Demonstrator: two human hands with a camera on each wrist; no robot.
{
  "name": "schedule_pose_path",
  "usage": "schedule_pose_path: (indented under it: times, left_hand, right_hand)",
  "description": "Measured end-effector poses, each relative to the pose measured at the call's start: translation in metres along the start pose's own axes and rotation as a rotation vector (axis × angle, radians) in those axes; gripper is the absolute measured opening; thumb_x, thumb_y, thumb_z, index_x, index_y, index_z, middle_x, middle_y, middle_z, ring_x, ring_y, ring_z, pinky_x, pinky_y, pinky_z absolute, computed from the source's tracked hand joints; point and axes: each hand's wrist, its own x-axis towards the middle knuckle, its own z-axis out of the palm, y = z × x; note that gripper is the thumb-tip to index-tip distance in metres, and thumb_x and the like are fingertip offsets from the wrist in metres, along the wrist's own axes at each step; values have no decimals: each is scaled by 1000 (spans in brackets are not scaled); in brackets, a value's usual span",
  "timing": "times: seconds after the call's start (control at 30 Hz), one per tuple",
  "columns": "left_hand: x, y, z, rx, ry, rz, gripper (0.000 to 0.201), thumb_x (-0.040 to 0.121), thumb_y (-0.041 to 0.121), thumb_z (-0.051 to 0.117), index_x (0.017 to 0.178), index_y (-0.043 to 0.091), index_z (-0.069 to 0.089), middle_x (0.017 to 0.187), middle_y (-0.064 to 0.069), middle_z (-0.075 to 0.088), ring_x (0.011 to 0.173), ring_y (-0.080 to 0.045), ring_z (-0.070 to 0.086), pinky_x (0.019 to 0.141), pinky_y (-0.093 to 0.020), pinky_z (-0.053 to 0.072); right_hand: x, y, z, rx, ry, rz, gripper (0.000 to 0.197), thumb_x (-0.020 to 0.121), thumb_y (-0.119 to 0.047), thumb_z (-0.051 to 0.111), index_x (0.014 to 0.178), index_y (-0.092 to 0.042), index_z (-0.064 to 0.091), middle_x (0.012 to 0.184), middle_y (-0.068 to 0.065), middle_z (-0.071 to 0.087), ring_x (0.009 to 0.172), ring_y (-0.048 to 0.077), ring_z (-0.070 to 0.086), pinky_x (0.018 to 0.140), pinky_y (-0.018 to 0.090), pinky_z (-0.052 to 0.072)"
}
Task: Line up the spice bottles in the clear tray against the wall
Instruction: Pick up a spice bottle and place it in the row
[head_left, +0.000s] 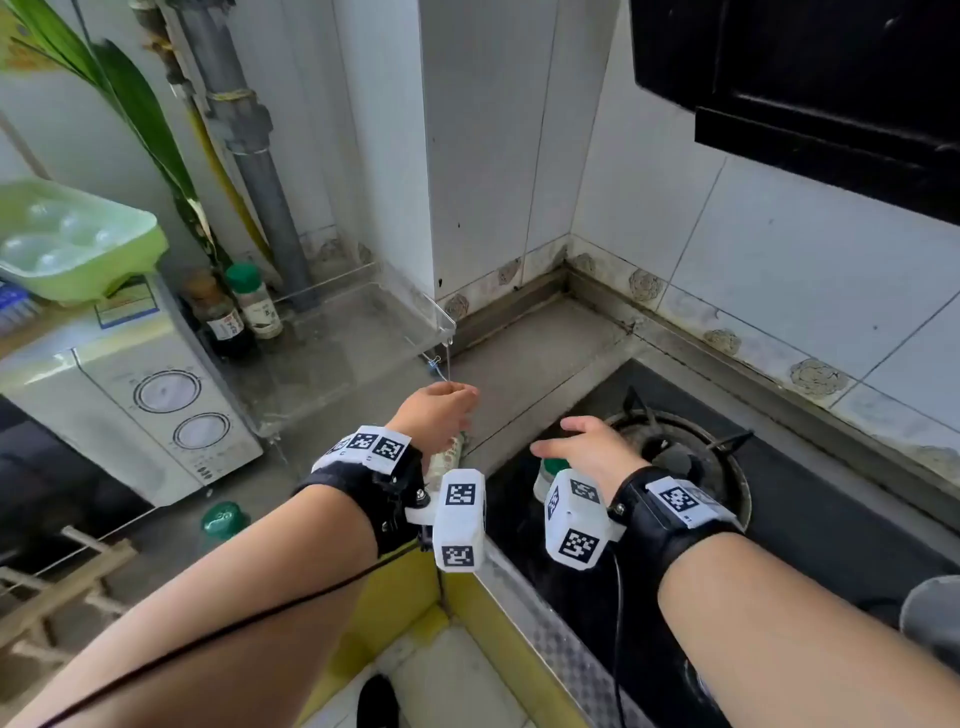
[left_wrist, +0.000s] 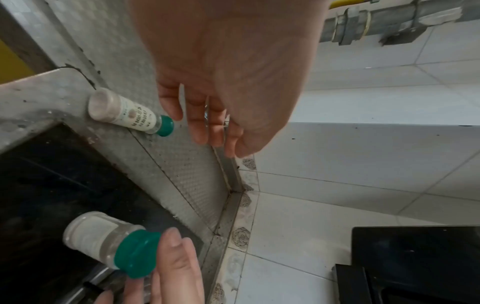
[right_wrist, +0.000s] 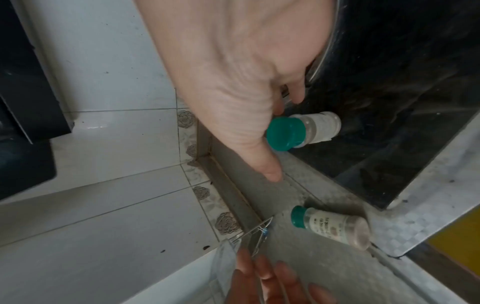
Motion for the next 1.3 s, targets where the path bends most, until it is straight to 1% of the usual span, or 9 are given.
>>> schedule_pose_path:
  times: [0.07, 0.27, 0.47, 0.63, 0.73, 0.83, 1.0, 1.2, 1.3]
  left_hand:
    - [3, -5, 2, 34, 7, -19, 7, 87, 25, 57, 88, 23, 64, 78, 4, 57, 63, -8, 54, 53, -22, 34]
    - [2, -24, 4, 76, -72, -72, 22, 85, 18, 56, 103, 20, 68, 91, 0, 61, 79, -14, 54, 58, -23, 36]
    - [6, -21, -1, 184, -123, -70, 30, 80, 21, 63, 109, 28, 67, 101, 1, 66, 88, -12, 59, 69, -24, 44]
    - [9, -10, -7, 285, -212, -19, 57, 77, 17, 72, 130, 25, 56, 123, 4, 63, 103, -13, 62, 87, -20, 42]
    - [10, -8, -15, 375, -263, -18, 57, 77, 20, 72, 129, 29, 51, 102, 7, 68, 81, -9, 66, 70, -15, 51]
    - [14, -10, -31, 533, -266, 9, 54, 75, 30, 70, 126, 28, 53, 100, 1, 71, 83, -18, 69, 89, -34, 56]
    - [22, 0, -60, 235, -200, -33, 40, 83, 11, 63, 121, 21, 54, 95, -10, 66, 83, -21, 59, 87, -37, 52]
    - [28, 22, -92, -43, -113, 4, 21, 84, 8, 59, 101, 21, 58, 86, -6, 64, 78, -19, 59, 73, -31, 46]
    - [32, 22, -103, -55, -94, 25, 16, 87, 14, 58, 101, 22, 57, 81, -2, 66, 71, -15, 60, 67, -27, 45]
  right_hand:
    - [4, 5, 4, -33, 9, 14, 68, 74, -4, 78, 135, -11, 48, 110, 8, 55, 81, 16, 58, 47, 19, 45]
    - [22, 27, 11, -70, 87, -3, 48, 75, 1, 72, 122, -8, 61, 118, 13, 65, 106, 28, 61, 90, 38, 51]
    - [22, 9, 13, 66, 73, -52, 38, 79, -19, 74, 115, -12, 66, 114, 10, 67, 108, 27, 63, 63, 28, 47]
    - [15, -22, 27, 144, -71, -82, 38, 84, -28, 70, 120, -17, 62, 105, 0, 66, 99, 17, 64, 72, 29, 51]
    - [18, -33, 44, 177, -140, -87, 41, 86, -31, 67, 122, -14, 61, 88, -6, 65, 74, 10, 60, 62, 24, 47]
    - [23, -40, 61, 230, -199, -74, 39, 87, -31, 66, 119, -9, 60, 86, -1, 65, 68, 11, 60, 42, 15, 46]
    - [41, -45, 88, 296, -163, 20, 45, 88, -59, 50, 99, -17, 62, 88, 3, 69, 75, 18, 65, 53, 25, 48]
    - [60, -26, 119, 144, -83, 136, 19, 89, -22, 60, 75, -9, 57, 63, 6, 56, 50, 18, 51, 51, 25, 41]
    - [76, -9, 135, 91, -14, 150, 13, 83, -15, 65, 71, -9, 61, 72, 14, 62, 63, 26, 59, 61, 35, 50]
